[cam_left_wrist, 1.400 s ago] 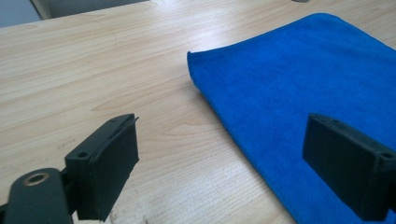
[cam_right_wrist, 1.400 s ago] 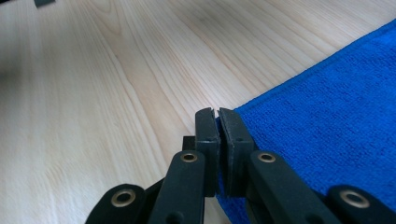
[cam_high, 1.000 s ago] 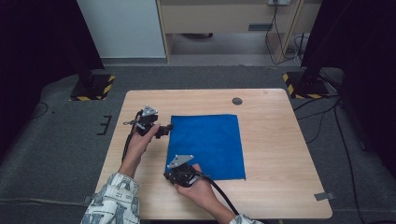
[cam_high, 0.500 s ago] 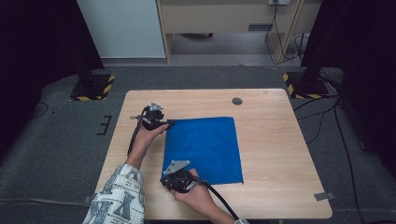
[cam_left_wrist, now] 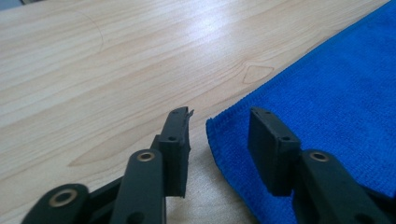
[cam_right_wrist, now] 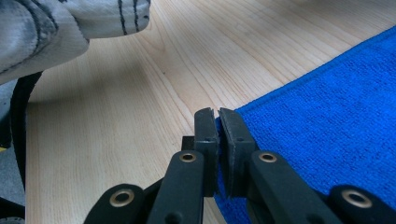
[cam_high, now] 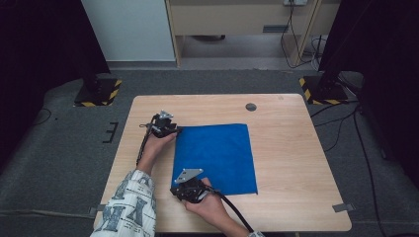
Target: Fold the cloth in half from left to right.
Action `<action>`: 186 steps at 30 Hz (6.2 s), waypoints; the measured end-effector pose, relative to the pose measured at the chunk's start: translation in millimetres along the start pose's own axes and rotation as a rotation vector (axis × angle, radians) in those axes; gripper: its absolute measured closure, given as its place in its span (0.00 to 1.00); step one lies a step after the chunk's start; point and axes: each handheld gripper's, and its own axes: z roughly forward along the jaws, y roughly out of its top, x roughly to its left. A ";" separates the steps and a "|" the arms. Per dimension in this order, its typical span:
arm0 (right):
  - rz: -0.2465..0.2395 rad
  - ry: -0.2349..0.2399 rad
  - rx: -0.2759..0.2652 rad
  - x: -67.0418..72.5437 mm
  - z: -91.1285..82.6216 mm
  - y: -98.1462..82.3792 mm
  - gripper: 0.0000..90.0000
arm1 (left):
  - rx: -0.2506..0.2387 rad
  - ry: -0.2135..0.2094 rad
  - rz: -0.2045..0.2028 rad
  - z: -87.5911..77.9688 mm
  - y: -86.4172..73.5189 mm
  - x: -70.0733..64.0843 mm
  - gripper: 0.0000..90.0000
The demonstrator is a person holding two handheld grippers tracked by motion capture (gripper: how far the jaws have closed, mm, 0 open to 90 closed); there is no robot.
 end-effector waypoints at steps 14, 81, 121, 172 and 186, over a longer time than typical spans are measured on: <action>0.007 -0.006 -0.011 0.0 -1.4 -0.7 0.96 | -0.019 -0.050 -0.011 0.0 2.5 -5.1 0.98; 0.082 -0.096 -0.236 33.2 -55.0 20.4 0.98 | -0.008 -0.009 0.095 -57.3 85.5 -38.7 0.99; 0.109 -0.233 -0.195 -15.7 -142.5 -38.1 0.98 | 0.002 -0.087 0.089 13.3 114.0 -118.3 0.99; 0.141 -0.250 -0.112 -36.0 -152.1 -74.6 0.98 | 0.059 -0.106 0.123 49.1 109.6 -149.3 0.99; 0.164 -0.241 -0.117 -36.9 -157.8 -80.5 0.98 | 0.097 -0.112 0.124 66.5 102.3 -154.9 0.98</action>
